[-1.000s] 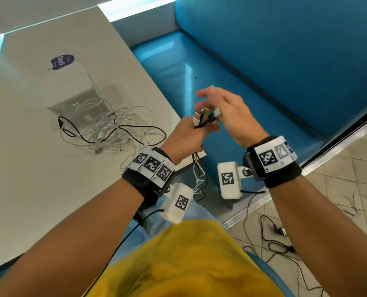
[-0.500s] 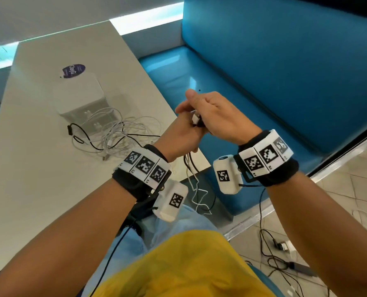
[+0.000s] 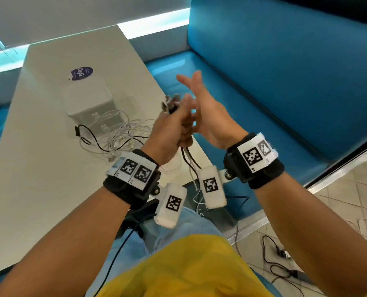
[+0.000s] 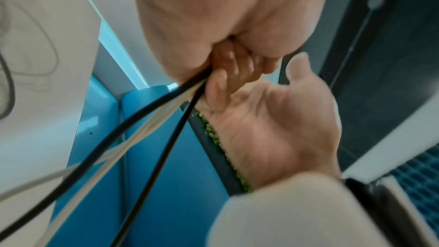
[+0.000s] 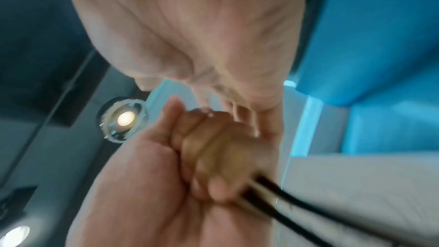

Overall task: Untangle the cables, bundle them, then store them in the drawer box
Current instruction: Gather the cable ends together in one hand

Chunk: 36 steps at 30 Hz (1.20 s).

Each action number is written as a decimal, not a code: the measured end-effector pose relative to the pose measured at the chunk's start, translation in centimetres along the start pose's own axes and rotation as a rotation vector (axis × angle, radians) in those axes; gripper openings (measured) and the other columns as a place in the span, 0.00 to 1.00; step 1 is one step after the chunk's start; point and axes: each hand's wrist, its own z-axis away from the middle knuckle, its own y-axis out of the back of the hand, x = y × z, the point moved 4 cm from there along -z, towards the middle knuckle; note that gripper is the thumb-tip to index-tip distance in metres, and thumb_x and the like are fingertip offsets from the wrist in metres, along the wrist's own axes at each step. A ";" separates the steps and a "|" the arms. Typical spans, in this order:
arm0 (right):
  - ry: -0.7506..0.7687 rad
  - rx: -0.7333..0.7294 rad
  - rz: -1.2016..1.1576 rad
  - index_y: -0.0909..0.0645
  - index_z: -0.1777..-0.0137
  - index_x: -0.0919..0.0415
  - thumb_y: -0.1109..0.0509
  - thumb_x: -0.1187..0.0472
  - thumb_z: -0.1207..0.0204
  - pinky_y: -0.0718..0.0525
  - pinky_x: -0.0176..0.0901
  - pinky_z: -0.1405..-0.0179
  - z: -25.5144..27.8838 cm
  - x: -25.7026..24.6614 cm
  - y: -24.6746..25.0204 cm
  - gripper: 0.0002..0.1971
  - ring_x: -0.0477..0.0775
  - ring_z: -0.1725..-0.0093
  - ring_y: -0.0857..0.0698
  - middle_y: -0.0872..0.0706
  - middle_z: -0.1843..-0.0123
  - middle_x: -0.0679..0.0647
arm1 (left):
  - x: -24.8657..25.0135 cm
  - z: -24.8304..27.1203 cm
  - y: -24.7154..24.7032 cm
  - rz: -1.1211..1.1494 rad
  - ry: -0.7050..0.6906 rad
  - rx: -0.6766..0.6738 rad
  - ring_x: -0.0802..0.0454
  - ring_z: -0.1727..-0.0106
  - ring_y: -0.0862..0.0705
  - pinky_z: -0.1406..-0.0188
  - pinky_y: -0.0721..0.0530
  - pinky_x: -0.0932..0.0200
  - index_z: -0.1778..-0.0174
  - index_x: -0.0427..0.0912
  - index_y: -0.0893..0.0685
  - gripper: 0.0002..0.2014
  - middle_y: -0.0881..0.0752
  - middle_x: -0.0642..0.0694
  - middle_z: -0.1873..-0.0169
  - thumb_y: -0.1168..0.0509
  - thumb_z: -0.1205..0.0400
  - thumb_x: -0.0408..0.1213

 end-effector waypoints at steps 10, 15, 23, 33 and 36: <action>-0.231 -0.329 0.117 0.20 0.60 0.61 0.53 0.38 0.15 0.43 0.39 0.78 -2.0 6.7 -6.5 0.30 0.47 0.81 0.41 0.37 0.81 0.49 | 1.0 2.1 10.6 0.432 0.016 0.117 0.51 0.74 0.27 0.64 0.29 0.52 0.80 0.47 0.37 0.30 0.32 0.49 0.80 0.53 0.15 0.61; -0.112 -0.090 0.529 0.20 0.73 0.62 0.50 0.40 0.14 0.32 0.40 0.75 -4.4 8.8 -5.0 0.34 0.42 0.85 0.32 0.30 0.85 0.46 | 0.7 4.1 12.4 0.556 0.023 0.042 0.50 0.76 0.37 0.57 0.24 0.56 0.82 0.47 0.39 0.31 0.39 0.50 0.86 0.51 0.14 0.58; -0.167 -0.327 0.689 0.20 0.73 0.57 0.47 0.40 0.15 0.28 0.39 0.72 -3.5 10.9 -8.8 0.31 0.48 0.78 0.28 0.29 0.81 0.46 | -1.0 2.5 18.1 0.411 -0.008 0.371 0.55 0.82 0.47 0.82 0.39 0.61 0.82 0.48 0.42 0.31 0.45 0.53 0.85 0.48 0.15 0.59; -0.391 -0.784 0.800 0.15 0.52 0.62 0.47 0.39 0.16 0.18 0.44 0.61 -2.8 10.4 -9.8 0.28 0.50 0.72 0.21 0.20 0.72 0.52 | -3.7 3.9 22.3 0.419 0.097 0.415 0.53 0.79 0.50 0.82 0.37 0.62 0.81 0.48 0.42 0.30 0.46 0.52 0.84 0.45 0.16 0.60; -0.292 -0.691 0.867 0.15 0.45 0.60 0.43 0.43 0.16 0.14 0.47 0.48 -4.7 9.1 -9.7 0.23 0.54 0.55 0.12 0.10 0.55 0.56 | -3.7 4.7 23.7 0.362 0.095 0.473 0.54 0.81 0.46 0.82 0.35 0.62 0.77 0.48 0.42 0.28 0.46 0.52 0.82 0.41 0.17 0.59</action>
